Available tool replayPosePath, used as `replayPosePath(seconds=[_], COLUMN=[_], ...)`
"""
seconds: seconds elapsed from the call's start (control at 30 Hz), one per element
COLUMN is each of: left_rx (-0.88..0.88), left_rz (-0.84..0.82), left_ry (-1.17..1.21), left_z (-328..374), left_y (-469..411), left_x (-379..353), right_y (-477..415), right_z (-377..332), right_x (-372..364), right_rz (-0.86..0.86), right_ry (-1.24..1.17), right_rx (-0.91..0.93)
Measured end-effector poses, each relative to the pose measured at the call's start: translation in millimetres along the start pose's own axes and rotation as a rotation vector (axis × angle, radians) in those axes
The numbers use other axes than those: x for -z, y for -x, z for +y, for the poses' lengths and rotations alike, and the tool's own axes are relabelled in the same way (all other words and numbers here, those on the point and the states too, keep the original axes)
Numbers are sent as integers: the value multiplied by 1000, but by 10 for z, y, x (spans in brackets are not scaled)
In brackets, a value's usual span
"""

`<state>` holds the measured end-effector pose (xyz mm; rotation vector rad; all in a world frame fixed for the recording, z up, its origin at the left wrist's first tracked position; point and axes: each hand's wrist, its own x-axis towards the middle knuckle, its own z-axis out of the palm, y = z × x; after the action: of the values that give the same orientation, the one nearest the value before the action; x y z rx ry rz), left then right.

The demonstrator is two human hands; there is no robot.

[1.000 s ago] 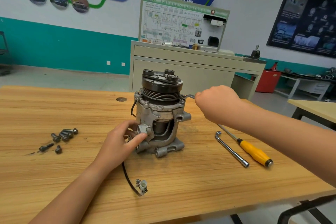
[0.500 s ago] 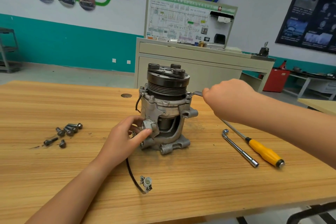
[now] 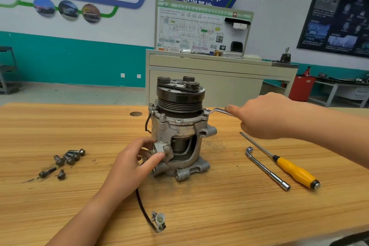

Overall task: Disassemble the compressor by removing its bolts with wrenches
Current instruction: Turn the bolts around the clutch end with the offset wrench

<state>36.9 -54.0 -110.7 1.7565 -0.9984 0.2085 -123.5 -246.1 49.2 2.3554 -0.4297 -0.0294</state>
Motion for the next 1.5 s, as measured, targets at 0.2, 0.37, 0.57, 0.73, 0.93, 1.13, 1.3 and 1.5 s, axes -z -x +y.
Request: replayPosePath(seconds=[0.2, 0.37, 0.57, 0.73, 0.93, 1.13, 1.3, 1.5], left_rx=[-6, -32, -48, -54, -53, -35, -23, 0], left_rz=[-10, -35, -46, -37, -22, -27, -38, -31], left_ry=[-34, -62, -80, -70, -38, -32, -35, -20], left_z=[-54, -58, -64, -68, -37, -21, -16, -7], left_y=[-11, -37, -36, -37, -38, -32, -37, -22], left_x=[-13, 4, 14, 17, 5, 16, 18, 13], right_y=[-325, -869, -1016, -551, -48, 122, 124, 135], right_z=[122, -20, -174, -128, -204, -249, -212, -256], right_x=[-123, -497, -812, -864, -681, -511, -427, -347], right_rz=[115, 301, 503, 618, 395, 233, 205, 126], right_ry=[77, -107, -368, -680, -604, -502, -578, -529], right_rx=[-54, -84, -180, -260, -167, -178, -246, -239])
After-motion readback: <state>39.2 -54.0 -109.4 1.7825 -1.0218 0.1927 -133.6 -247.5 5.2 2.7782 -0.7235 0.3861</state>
